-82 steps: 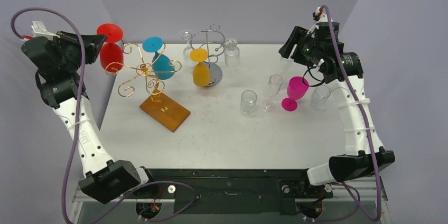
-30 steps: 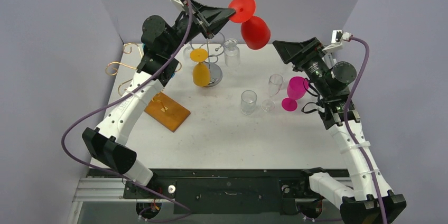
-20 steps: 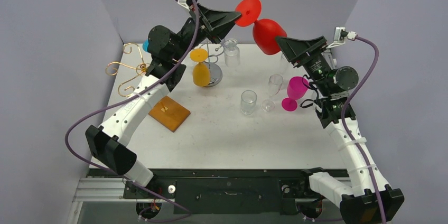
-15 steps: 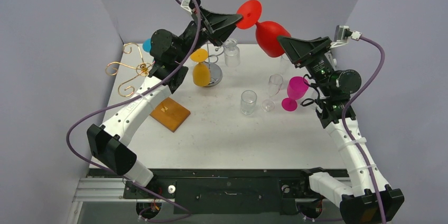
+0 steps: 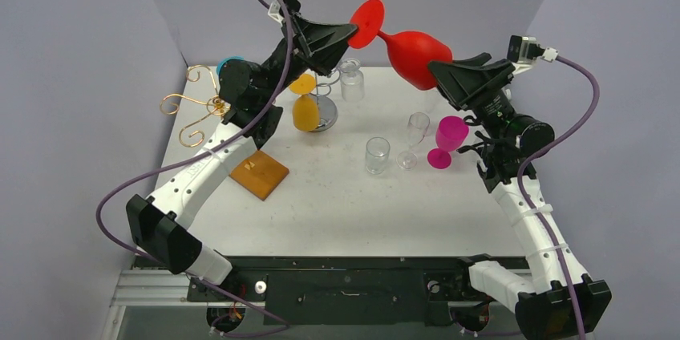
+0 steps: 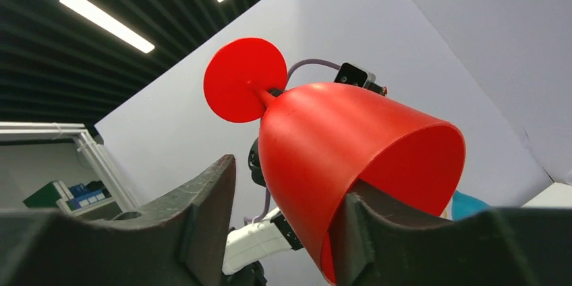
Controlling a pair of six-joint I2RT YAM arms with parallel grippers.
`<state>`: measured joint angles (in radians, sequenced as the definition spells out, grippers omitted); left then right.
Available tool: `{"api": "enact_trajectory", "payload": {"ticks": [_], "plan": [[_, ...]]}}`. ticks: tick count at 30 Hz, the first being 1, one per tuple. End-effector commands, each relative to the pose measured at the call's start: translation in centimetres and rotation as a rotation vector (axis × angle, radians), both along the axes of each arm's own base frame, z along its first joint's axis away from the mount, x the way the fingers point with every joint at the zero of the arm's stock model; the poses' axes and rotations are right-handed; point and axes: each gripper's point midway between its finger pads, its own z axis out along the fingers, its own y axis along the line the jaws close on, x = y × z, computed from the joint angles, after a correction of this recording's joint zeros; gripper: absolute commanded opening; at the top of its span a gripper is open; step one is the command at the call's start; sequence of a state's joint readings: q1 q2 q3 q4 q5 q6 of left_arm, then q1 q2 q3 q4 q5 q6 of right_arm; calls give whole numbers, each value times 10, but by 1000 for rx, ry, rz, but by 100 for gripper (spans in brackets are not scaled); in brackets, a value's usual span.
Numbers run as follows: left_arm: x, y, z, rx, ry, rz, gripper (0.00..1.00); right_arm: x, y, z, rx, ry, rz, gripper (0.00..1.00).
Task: Take the wine glass off the wine glass rack
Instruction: Place the wine glass at the center of the board.
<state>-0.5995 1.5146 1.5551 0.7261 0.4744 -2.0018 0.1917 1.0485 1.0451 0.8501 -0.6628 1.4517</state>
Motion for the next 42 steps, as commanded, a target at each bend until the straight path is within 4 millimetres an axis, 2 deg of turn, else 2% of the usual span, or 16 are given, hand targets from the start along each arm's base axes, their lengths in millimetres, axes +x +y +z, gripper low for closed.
{"api": "enact_trajectory", "payload": {"ticks": [1, 2, 6, 13, 17, 18, 19, 20, 21, 22, 23, 24, 27, 35, 38, 42], "plan": [[-34, 19, 22, -51, -98, -11, 0, -42, 1, 26, 24, -141, 91, 35], [-35, 19, 21, -48, -101, -12, 1, -43, 1, 26, 23, -140, 91, 25], [-39, 21, 16, -37, -110, 2, 13, -44, 1, 23, 0, -114, 73, 1], [-40, 18, -5, 65, -125, 78, 46, -38, -3, 15, -91, -61, -64, 0], [-32, 19, -32, 174, -105, 180, 72, -36, -15, 15, -172, -8, -207, 0], [-25, 16, -47, 229, -96, 208, 80, -31, -19, 6, -191, 55, -242, 0], [-27, 20, -48, 242, -100, 233, 83, -33, -24, 10, -215, 41, -285, 0], [-26, 21, -59, 292, -101, 261, 89, -26, -29, -1, -253, 99, -339, 0], [-23, 22, -65, 315, -97, 280, 91, -28, -33, 2, -266, 110, -366, 0], [-23, 23, -76, 363, -104, 305, 95, -21, -39, -13, -313, 172, -411, 0], [-22, 24, -80, 386, -110, 322, 96, -24, -43, -10, -323, 179, -437, 0], [-22, 25, -91, 440, -122, 344, 100, -18, -50, -27, -370, 250, -482, 0], [-21, 29, -112, 544, -144, 390, 97, -19, -70, -54, -470, 391, -586, 0], [-25, 45, -194, 887, -195, 456, 96, -27, -171, -119, -720, 744, -1084, 0], [-29, 53, -215, 986, -240, 479, 96, -24, -192, -127, -778, 817, -1183, 0], [-37, 61, -233, 1078, -278, 484, 96, 4, -199, -127, -814, 872, -1217, 0]]}}
